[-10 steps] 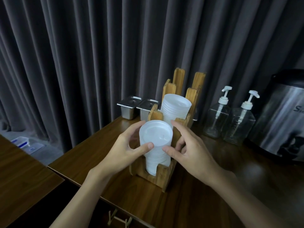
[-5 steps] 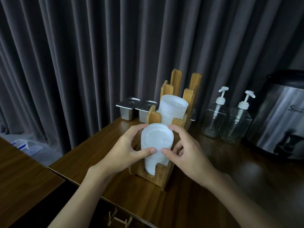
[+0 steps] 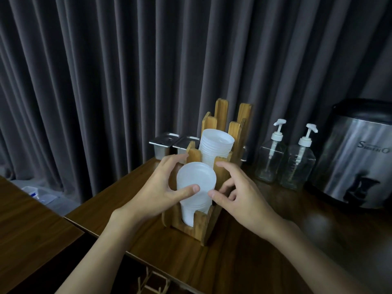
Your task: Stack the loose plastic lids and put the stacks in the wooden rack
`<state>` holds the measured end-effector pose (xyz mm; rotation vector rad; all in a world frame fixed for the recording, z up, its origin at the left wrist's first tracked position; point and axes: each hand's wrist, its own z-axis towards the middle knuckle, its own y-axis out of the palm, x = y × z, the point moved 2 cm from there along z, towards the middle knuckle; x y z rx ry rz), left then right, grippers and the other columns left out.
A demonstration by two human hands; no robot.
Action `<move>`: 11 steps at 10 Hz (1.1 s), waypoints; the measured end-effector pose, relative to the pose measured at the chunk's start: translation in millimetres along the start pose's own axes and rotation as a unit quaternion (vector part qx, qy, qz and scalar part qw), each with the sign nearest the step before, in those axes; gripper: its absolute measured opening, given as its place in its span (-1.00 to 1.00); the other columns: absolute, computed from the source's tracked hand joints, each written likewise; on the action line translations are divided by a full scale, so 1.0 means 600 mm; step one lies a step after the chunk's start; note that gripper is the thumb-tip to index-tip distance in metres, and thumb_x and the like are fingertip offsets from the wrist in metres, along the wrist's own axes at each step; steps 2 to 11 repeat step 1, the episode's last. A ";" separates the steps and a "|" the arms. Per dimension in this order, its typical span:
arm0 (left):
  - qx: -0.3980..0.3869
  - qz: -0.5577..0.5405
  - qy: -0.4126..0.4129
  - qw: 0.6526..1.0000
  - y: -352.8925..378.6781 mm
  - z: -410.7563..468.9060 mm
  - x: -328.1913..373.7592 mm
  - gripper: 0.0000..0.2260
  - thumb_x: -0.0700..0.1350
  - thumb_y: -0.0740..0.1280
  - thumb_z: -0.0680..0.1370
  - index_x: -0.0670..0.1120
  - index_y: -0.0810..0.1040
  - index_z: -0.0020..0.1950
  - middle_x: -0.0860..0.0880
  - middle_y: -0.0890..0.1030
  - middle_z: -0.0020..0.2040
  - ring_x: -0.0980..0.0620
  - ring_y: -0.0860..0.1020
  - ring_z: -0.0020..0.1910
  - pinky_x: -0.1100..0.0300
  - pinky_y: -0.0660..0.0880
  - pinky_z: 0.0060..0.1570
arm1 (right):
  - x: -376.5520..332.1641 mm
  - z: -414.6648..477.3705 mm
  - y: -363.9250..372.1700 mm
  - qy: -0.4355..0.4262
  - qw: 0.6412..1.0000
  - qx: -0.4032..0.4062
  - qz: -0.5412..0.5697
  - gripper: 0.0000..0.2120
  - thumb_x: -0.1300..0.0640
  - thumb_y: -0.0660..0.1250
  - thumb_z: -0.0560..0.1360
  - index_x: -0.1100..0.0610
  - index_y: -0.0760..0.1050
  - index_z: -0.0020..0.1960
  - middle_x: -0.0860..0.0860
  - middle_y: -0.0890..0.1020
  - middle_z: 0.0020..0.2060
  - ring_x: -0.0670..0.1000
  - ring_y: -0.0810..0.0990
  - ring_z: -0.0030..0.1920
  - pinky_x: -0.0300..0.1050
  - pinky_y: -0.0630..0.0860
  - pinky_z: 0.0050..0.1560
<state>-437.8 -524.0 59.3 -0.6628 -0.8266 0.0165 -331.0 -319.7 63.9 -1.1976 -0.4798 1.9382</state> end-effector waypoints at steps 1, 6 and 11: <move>0.021 0.010 0.016 1.000 -0.007 0.009 0.039 -0.23 0.51 0.37 0.33 0.32 0.25 0.48 0.30 0.33 0.42 0.26 0.33 0.40 0.27 0.34 0.28 | -0.008 -0.002 -0.034 -0.018 0.999 0.007 0.026 -0.38 -0.13 0.41 0.53 -0.33 0.15 0.45 -0.26 0.47 0.11 -0.26 0.55 0.02 -0.40 0.55 -0.15; 0.021 0.010 0.016 1.000 -0.007 0.009 0.039 -0.23 0.51 0.37 0.33 0.32 0.25 0.48 0.30 0.33 0.42 0.26 0.33 0.40 0.27 0.34 0.28 | -0.008 -0.002 -0.034 -0.018 0.999 0.007 0.026 -0.38 -0.13 0.41 0.53 -0.33 0.15 0.45 -0.26 0.47 0.11 -0.26 0.55 0.02 -0.40 0.55 -0.15; 0.021 0.010 0.016 1.000 -0.007 0.009 0.039 -0.23 0.51 0.37 0.33 0.32 0.25 0.48 0.30 0.33 0.42 0.26 0.33 0.40 0.27 0.34 0.28 | -0.008 -0.002 -0.034 -0.018 0.999 0.007 0.026 -0.38 -0.13 0.41 0.53 -0.33 0.15 0.45 -0.26 0.47 0.11 -0.26 0.55 0.02 -0.40 0.55 -0.15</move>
